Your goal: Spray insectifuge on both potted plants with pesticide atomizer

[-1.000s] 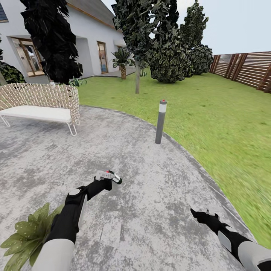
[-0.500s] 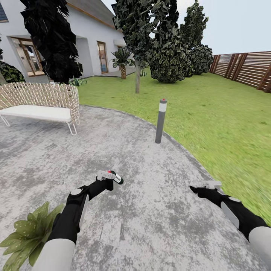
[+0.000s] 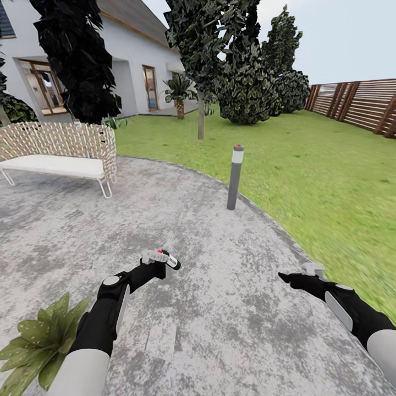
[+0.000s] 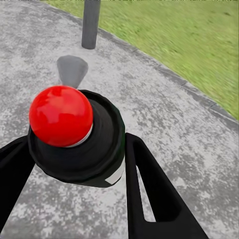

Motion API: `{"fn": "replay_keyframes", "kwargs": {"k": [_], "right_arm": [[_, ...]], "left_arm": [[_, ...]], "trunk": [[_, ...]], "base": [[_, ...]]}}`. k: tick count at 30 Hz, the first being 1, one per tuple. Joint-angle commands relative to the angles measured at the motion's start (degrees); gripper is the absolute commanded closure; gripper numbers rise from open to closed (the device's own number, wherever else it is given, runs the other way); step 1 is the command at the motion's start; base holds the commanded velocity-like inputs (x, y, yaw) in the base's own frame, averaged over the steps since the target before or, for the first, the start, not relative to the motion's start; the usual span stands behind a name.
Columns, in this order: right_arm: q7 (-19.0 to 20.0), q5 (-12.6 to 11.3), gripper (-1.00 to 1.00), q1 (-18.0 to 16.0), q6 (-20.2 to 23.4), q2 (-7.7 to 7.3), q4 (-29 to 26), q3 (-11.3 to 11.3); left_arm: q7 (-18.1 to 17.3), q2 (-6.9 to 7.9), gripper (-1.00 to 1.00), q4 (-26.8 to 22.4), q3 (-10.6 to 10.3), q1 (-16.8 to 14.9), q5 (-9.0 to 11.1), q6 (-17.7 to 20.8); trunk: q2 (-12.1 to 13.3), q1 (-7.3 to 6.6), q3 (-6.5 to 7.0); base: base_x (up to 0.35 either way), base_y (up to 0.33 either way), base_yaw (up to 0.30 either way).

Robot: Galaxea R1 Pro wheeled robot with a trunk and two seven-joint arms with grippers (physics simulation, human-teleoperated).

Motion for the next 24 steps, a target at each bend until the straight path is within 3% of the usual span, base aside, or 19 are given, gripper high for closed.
{"fn": "replay_keyframes", "kwargs": {"k": [1,9,24], "right_arm": [[-0.1,-0.5,-1.00,0.0,0.3,-0.08,-0.1,0.3],[-0.1,-0.5,-1.00,0.0,0.2,-0.03,-0.1,0.3],[-0.1,-0.5,-1.00,-0.1,0.2,-0.07,-0.1,0.3]], "left_arm": [[-0.4,-0.10,1.00,-0.1,0.2,0.0,-0.2,0.3],[-0.4,-0.12,1.00,-0.1,0.2,0.0,-0.2,0.3],[-0.4,-0.12,1.00,1.6,0.1,0.0,-0.3,0.3]], "trunk": [[-0.4,0.22,-0.15],[-3.6,1.97,-0.91],[-9.7,5.27,-3.52]], "base": [[0.000,0.000,0.000],[0.000,0.000,0.000],[0.000,0.000,0.000]]}}
